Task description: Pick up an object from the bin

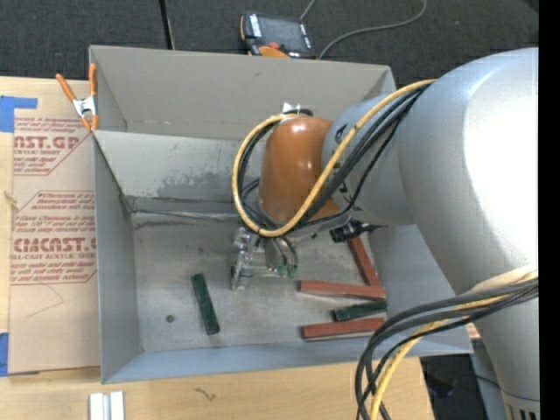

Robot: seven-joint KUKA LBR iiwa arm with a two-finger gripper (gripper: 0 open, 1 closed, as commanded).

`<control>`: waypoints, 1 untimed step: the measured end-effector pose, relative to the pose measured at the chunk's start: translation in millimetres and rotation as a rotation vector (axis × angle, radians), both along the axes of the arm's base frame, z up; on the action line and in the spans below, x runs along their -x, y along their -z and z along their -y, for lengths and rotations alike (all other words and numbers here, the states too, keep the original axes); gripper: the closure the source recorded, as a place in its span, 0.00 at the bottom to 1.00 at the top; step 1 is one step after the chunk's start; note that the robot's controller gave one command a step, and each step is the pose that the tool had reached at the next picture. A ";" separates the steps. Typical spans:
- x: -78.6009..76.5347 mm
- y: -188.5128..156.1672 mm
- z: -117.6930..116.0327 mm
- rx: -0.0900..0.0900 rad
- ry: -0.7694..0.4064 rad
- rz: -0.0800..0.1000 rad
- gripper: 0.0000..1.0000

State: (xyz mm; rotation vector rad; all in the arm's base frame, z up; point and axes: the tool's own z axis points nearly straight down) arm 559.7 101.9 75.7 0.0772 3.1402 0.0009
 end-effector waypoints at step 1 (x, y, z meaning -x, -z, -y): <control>16.5 -193.5 5.1 -0.002 0.052 0.010 1.00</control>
Offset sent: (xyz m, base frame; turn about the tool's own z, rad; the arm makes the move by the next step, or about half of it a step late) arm -0.0183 -0.0058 0.1885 0.0530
